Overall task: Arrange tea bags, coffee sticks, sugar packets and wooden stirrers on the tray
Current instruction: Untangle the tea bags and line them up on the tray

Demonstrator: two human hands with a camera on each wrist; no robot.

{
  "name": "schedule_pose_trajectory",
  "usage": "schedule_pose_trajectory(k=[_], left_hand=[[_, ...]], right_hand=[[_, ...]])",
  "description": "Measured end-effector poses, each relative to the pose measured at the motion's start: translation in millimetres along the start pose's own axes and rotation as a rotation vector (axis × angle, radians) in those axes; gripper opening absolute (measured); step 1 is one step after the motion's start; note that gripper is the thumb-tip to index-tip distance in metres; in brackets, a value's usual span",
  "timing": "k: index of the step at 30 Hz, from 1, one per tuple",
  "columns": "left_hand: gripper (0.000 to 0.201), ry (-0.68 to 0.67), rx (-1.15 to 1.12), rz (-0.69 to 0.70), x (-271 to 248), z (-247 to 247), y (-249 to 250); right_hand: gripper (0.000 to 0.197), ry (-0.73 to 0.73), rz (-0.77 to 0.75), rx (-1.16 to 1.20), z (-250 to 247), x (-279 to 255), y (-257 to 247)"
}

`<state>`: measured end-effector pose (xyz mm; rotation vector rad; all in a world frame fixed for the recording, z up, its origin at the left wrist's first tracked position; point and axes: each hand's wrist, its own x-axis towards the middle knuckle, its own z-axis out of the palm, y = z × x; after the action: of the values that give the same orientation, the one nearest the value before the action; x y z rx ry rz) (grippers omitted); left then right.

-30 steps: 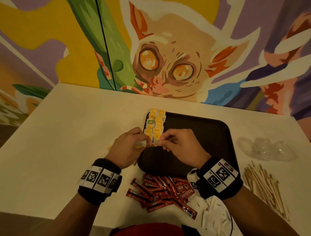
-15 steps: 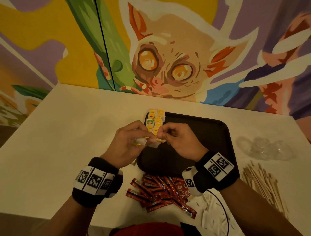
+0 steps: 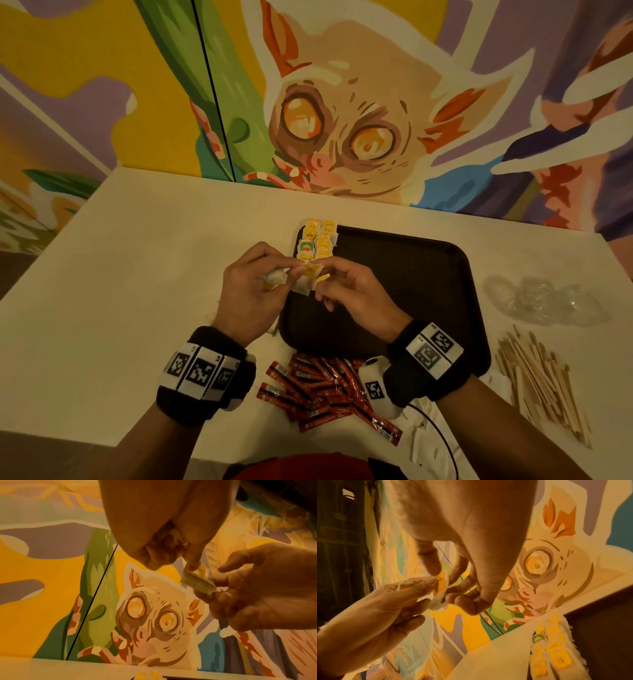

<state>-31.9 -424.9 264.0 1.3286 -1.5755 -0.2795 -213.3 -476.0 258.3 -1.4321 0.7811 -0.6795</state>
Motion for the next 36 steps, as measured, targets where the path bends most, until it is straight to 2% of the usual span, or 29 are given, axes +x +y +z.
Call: schedule_pose_trajectory(k=[3,5,8,11,15,20,24,26,30,36], left_hand=[[0.012,0.004,-0.023,-0.041,-6,4,-6],[0.011,0.0,-0.027,-0.068,-11,7,-10],[0.01,-0.034,0.003,-0.15,-18,11,-17],[0.003,-0.031,0.014,-0.287,-24,14,-25],[0.011,-0.015,-0.019,-0.439,-29,16,-36],[0.01,-0.042,-0.045,-0.506,-35,18,-41],[0.006,-0.042,-0.075,-0.575,-37,17,-46],[0.008,-0.045,-0.151,-0.676,-37,18,-47],[0.017,-0.004,-0.46,-0.95,-40,18,-45],[0.025,0.115,-0.729,-1.166,-37,15,-45]], right_hand=[[0.017,0.046,-0.072,-0.121,8,0,10],[0.019,0.083,-0.062,-0.181,11,3,23],[0.037,0.113,0.024,-0.245,11,9,41],[0.019,0.126,0.13,-0.278,4,16,58],[0.005,0.128,0.274,-0.349,0,28,75],[0.016,0.153,0.439,-0.438,2,55,101],[0.013,0.18,0.522,-0.532,7,76,127],[0.01,0.187,0.547,-0.574,9,83,137],[0.009,0.233,0.587,-0.608,12,91,148],[0.022,0.283,0.494,-0.547,15,91,152]])
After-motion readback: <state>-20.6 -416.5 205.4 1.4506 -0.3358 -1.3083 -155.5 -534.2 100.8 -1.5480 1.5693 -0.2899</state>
